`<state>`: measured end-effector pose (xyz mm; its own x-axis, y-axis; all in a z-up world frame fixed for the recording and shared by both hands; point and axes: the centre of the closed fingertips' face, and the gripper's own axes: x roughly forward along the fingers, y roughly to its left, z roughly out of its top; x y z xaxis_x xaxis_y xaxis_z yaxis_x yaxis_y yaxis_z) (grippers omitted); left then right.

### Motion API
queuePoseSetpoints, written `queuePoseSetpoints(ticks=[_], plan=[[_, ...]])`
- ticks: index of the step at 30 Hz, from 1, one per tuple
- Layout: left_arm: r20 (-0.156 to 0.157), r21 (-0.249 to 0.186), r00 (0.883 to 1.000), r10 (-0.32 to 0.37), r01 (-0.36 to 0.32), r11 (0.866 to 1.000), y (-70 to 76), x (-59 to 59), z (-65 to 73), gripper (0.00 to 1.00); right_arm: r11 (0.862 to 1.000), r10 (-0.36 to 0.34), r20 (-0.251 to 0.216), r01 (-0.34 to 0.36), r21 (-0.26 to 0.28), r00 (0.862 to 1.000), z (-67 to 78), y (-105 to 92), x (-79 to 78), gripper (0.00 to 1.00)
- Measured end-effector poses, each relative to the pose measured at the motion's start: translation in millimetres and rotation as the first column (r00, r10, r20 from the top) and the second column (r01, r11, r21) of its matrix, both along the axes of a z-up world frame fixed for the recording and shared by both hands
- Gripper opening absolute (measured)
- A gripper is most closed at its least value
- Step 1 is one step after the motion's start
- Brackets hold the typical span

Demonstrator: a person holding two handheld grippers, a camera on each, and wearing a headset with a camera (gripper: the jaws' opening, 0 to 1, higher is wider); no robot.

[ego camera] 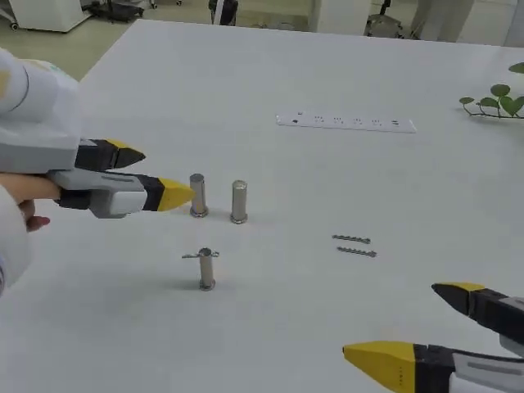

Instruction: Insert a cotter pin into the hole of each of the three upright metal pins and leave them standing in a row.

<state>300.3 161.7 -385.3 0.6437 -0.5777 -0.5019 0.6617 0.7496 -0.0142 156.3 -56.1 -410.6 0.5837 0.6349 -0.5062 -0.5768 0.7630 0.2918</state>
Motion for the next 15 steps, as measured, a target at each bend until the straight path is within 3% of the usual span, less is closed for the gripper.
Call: queuePoseSetpoints(ticks=[9,15], plan=[[-0.030,0.052,0.999,-0.022,0.024,0.998,-5.7,16.8,-30.7,0.44,1.000,-0.017,-0.011,0.017,-0.004,1.000,-4.6,-6.3,2.0,0.96],[-0.044,0.053,0.999,-0.007,0.009,0.999,-8.8,31.5,-46.6,0.35,1.000,-0.019,-0.021,0.019,-0.012,1.000,-6.5,-7.7,2.5,0.96]])
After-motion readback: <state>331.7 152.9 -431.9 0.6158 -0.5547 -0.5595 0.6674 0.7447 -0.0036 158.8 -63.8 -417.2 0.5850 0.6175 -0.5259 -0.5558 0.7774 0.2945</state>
